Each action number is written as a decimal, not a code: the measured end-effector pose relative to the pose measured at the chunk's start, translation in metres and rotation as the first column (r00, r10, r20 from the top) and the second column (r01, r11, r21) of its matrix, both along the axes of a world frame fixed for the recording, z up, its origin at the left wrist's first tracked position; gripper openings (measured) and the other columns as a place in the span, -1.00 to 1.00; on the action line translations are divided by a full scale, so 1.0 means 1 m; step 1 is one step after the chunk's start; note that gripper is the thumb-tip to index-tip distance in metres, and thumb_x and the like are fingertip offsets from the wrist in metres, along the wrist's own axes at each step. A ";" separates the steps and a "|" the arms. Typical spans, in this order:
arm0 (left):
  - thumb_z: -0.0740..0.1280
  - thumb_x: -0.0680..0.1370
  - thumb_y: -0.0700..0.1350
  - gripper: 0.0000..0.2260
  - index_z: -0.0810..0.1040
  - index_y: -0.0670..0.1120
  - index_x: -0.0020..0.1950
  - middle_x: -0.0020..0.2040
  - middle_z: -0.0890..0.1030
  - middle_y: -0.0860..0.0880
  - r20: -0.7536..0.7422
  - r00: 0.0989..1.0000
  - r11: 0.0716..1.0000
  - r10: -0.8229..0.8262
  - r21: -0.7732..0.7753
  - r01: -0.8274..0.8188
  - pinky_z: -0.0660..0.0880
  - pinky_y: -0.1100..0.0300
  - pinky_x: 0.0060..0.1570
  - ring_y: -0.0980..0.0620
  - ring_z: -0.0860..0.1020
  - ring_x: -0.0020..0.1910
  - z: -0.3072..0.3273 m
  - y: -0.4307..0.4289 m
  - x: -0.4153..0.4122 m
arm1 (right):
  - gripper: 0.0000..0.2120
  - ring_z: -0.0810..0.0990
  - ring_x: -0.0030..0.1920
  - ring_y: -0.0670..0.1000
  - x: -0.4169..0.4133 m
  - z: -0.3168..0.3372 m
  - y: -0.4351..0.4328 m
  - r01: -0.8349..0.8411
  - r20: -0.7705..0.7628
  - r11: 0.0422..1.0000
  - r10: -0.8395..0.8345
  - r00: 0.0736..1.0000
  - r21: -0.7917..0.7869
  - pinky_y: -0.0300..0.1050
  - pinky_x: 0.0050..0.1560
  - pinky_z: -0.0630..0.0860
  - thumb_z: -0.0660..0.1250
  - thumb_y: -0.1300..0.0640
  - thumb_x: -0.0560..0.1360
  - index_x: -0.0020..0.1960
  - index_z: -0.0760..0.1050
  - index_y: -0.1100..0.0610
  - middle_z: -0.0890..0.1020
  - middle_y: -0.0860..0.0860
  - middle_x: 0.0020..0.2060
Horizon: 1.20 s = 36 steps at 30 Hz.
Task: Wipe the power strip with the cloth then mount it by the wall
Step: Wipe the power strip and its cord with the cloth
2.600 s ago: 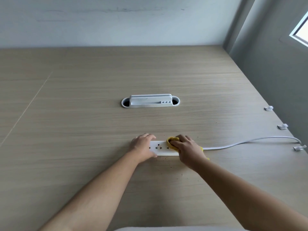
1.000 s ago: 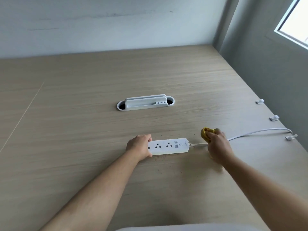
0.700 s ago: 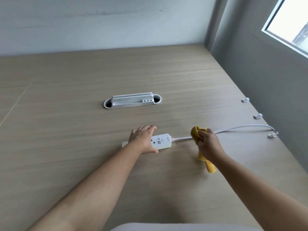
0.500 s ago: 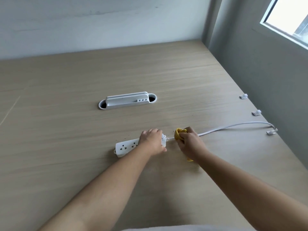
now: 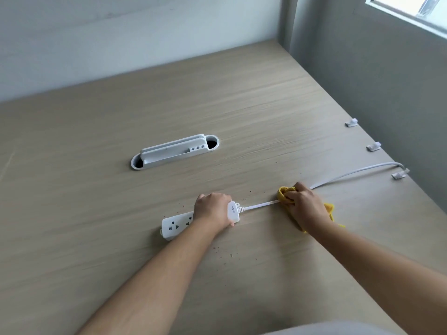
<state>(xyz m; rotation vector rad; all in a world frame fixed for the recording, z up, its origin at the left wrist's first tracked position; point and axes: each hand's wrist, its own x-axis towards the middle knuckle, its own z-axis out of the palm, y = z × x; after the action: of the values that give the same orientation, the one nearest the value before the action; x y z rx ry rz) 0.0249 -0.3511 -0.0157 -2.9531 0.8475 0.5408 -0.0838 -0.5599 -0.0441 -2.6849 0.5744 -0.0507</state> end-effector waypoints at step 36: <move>0.58 0.21 -0.05 -0.55 0.54 0.07 0.05 0.10 0.61 0.03 -0.119 0.983 0.990 0.139 0.047 -0.134 0.37 0.18 -0.09 -0.07 0.54 0.12 0.017 -0.008 0.001 | -0.82 0.57 -0.13 0.26 -0.033 -0.003 -0.074 0.124 -0.009 0.992 -0.124 0.992 -0.011 -0.05 -0.10 0.47 0.40 0.31 0.35 -0.05 0.63 0.21 0.50 0.23 -0.10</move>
<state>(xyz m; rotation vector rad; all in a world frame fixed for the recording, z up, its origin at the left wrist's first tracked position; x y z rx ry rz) 0.0254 -0.3595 0.0013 -2.9833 0.6366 0.7426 -0.1167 -0.6344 -0.0475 -2.6581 0.7454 -0.0757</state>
